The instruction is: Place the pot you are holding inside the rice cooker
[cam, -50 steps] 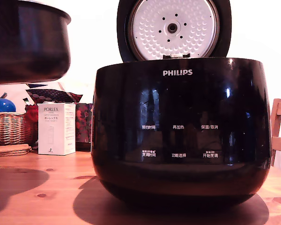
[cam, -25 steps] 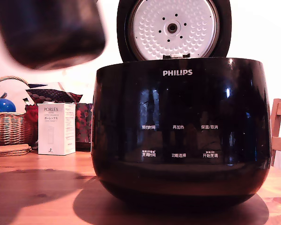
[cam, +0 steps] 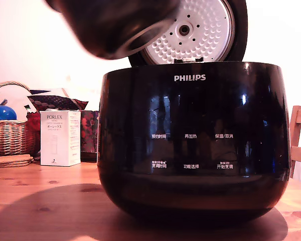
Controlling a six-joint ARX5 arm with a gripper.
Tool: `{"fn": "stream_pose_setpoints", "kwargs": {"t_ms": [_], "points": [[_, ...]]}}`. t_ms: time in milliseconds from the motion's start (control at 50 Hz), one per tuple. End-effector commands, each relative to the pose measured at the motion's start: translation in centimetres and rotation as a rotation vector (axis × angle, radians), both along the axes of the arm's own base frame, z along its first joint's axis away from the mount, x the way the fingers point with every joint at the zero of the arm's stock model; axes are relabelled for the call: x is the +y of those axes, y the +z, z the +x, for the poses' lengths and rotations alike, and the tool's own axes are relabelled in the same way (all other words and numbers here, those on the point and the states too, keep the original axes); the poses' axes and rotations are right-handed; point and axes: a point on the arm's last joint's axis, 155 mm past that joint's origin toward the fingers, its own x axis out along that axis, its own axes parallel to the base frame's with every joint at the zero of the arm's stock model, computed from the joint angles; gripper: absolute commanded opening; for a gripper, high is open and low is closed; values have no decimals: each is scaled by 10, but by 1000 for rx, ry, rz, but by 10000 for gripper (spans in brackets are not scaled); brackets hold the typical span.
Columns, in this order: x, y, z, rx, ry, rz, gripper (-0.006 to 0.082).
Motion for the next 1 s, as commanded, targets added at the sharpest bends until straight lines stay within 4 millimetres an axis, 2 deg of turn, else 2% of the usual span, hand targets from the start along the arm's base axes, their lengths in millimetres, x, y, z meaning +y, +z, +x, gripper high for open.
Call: {"fn": "stream_pose_setpoints", "kwargs": {"t_ms": [0, 360, 660, 980], "points": [[-13, 22, 1, -46, -26, -77, -21], [-41, 4, -5, -21, -129, -61, -22], [-54, -13, -2, -25, -179, -27, -22], [-68, -41, -1, -41, -262, 49, -22]]}}
